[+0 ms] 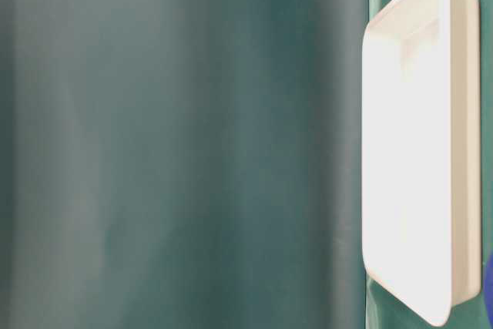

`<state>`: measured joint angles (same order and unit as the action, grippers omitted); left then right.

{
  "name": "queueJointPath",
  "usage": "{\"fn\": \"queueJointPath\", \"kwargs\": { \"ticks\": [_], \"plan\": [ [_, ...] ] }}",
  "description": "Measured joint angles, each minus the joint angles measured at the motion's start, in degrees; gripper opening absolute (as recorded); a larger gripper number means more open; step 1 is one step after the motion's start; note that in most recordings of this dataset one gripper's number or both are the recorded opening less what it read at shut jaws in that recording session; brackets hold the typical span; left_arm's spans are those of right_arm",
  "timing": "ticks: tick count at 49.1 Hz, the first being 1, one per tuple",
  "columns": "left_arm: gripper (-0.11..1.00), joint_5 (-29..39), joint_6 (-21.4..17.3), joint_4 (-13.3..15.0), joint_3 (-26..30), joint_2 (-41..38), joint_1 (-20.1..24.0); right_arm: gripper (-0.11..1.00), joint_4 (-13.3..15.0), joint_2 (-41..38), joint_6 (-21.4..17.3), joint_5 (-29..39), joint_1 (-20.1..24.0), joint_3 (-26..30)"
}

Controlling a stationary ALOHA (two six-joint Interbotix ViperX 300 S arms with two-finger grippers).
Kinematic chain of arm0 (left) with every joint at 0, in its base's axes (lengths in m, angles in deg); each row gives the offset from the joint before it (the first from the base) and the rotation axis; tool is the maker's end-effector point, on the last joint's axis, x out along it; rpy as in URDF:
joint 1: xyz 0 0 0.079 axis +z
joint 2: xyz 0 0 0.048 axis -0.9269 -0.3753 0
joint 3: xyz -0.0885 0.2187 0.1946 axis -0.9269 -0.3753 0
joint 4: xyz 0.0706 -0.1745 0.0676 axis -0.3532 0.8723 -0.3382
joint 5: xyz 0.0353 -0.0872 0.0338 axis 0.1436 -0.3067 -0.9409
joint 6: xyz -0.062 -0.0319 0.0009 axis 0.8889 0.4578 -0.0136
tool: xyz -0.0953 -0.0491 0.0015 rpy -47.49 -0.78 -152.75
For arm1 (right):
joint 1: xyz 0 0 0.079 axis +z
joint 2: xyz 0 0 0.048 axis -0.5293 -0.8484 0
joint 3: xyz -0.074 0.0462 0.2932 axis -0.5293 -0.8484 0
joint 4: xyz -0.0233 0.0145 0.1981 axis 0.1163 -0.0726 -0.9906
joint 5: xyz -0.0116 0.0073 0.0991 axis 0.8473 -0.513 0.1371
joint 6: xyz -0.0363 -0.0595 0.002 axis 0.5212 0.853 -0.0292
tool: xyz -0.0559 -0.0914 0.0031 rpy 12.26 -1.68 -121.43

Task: Pick up the tape from a random location and place it into the white case.
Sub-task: 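Open the left gripper and start moving it toward the blue tape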

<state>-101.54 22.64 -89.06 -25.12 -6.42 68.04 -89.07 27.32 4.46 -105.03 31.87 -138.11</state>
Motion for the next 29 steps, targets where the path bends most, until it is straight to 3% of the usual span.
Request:
{"fn": "queueJointPath", "kwargs": {
  "ticks": [9,29],
  "plan": [
    [0.01,4.31,0.09,0.09,0.26,-0.70,-0.18,0.00,-0.09,-2.37,-0.35,2.81,-0.09,0.97],
    [0.02,4.83,0.26,0.26,0.53,-0.79,-0.18,0.00,-0.09,-3.52,-1.14,5.36,-0.79,3.25]
  ]
}}
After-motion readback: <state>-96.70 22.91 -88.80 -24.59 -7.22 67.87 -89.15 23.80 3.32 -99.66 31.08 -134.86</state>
